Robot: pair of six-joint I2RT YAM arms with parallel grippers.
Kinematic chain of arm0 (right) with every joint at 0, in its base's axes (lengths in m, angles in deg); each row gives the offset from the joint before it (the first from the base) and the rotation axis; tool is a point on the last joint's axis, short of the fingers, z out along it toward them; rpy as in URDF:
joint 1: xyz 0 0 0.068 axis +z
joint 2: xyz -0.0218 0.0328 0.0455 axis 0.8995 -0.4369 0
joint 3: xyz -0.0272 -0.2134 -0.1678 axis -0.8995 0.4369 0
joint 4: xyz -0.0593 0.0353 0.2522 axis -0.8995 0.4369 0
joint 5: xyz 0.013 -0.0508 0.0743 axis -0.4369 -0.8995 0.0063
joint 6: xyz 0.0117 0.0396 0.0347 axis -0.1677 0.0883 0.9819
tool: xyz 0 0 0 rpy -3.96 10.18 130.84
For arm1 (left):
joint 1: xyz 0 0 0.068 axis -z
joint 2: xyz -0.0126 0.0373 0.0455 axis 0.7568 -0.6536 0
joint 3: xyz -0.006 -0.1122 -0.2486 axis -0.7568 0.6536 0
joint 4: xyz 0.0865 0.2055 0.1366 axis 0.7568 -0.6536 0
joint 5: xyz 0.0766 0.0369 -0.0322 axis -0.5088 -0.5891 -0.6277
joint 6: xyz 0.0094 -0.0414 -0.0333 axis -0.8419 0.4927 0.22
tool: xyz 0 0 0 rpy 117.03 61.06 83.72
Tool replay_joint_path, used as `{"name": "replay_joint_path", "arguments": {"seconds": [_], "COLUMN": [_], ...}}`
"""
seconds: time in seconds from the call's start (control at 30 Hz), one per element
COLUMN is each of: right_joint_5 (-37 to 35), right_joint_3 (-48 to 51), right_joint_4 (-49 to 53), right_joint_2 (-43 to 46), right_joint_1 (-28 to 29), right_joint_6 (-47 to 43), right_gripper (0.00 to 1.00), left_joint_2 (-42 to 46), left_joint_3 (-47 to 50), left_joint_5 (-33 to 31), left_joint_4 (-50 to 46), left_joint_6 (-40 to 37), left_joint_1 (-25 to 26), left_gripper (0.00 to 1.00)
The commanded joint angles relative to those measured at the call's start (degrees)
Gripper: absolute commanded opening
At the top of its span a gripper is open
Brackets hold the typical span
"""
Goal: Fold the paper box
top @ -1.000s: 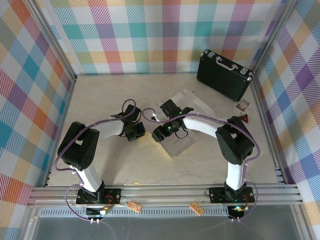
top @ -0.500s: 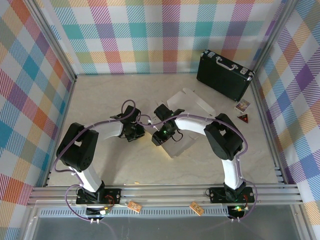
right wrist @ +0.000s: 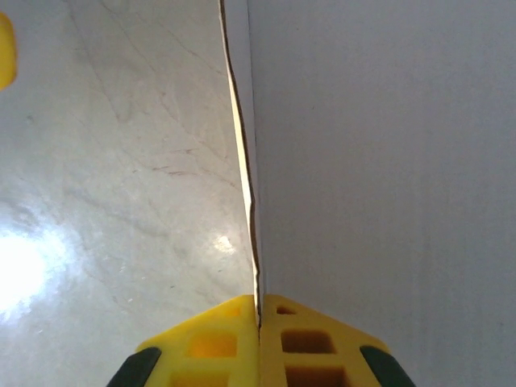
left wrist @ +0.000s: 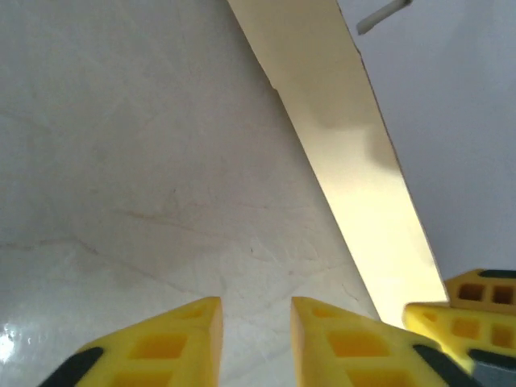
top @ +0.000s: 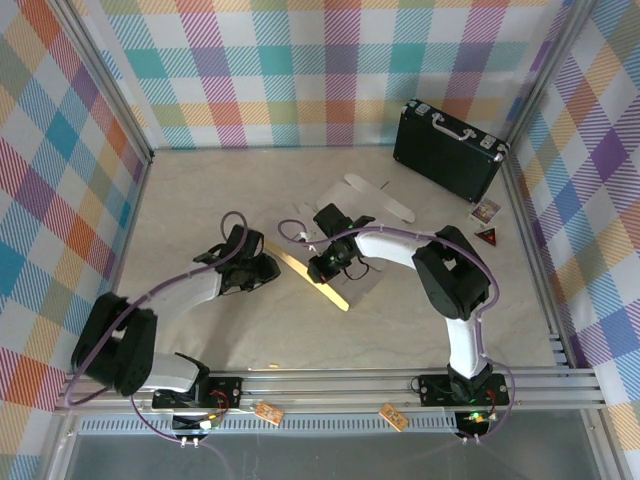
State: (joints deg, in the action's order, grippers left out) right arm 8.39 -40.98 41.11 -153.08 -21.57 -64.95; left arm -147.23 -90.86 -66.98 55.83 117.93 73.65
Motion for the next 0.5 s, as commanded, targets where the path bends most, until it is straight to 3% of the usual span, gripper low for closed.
{"name": "replay_joint_path", "arguments": {"seconds": [0.0,0.1,0.17,0.47], "right_joint_5": [9.7,15.2,17.9,28.9], "right_joint_3": [2.9,5.9,7.4,13.5], "right_joint_4": [-6.7,-12.7,-15.1,-26.7], "right_joint_2": [5.0,7.8,9.4,13.3], "right_joint_1": [-1.1,-2.1,-2.4,-2.8], "right_joint_6": [5.2,9.2,11.2,21.0], "right_gripper": [0.0,0.0,0.0,0.0], "left_joint_2": [7.5,14.3,17.9,28.5], "left_joint_3": [5.2,9.0,10.7,18.7], "left_joint_5": [2.8,4.6,6.1,7.6], "left_joint_4": [6.6,9.8,11.4,25.2], "left_joint_6": [3.5,5.0,5.5,9.6], "left_joint_1": [-0.6,-0.7,-0.8,-0.7], "left_gripper": [0.46,0.63,0.67,0.73]}}
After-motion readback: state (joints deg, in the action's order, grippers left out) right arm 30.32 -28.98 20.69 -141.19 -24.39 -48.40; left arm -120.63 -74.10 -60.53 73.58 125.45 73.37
